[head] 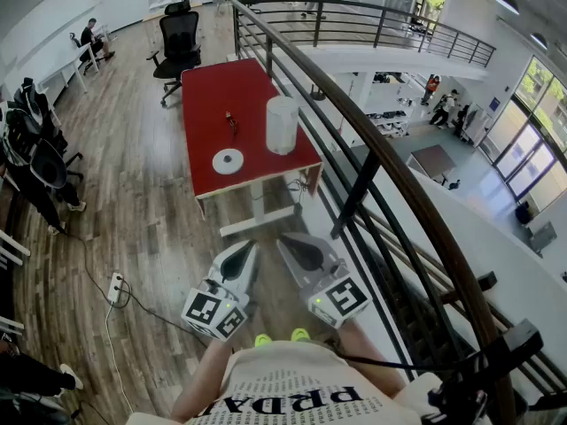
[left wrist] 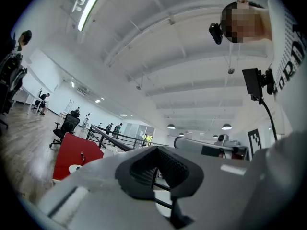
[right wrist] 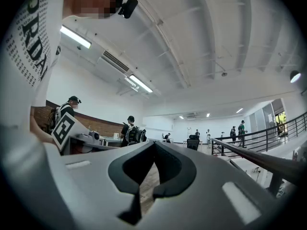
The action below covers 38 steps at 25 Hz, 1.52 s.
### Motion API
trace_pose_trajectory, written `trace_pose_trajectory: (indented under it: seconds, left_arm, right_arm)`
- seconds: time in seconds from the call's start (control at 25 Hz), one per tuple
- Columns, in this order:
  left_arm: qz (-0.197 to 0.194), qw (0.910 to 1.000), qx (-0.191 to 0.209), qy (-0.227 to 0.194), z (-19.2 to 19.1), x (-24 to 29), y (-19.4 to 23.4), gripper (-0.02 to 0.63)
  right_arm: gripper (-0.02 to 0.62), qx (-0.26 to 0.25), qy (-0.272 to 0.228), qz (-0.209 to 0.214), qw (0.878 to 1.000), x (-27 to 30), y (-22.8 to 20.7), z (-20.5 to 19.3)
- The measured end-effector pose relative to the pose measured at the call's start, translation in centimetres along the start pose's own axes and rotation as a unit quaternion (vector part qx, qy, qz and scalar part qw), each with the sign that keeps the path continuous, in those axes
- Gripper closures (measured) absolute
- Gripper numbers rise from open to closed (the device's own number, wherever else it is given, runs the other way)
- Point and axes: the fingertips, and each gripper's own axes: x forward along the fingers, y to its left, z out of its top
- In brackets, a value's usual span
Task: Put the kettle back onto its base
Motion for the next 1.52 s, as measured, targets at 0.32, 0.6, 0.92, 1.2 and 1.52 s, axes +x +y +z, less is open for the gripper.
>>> trace_pose_trajectory:
  seconds: [0.32,0.6,0.92,1.2,1.52]
  left_arm:
    - [-0.001,1.0,0.004,-0.001,0.5,0.3,-0.1,0.615]
    - [-0.002,0.9999,0.011,-0.001,0.8,0.7,0.2,0.615]
    - [-0.008,0.9998,0.017,-0.002,1.0,1.0,0.3,0.615]
    - [-0.016,0.9997,0.017,0.0,0.6,0.7,0.7,0.615]
    - [-0.038,0.9992,0.01,0.009,0.2,0.2,1.1,0.615]
  right_arm:
    - [0.594,0.008,-0.01,0.011,1.0,0.2,0.3,0.6]
    - [0.594,0.007,-0.002,0.009,1.0,0.5,-0.1,0.3]
    - [0.592,0.012,-0.003,-0.01,1.0,0.3,-1.2,0.3]
    - [0.592,0.009,0.013,-0.006,1.0,0.6,-0.7,-0.6]
    - [0.592,-0.01,0.016,-0.016,1.0,1.4,-0.2,-1.4]
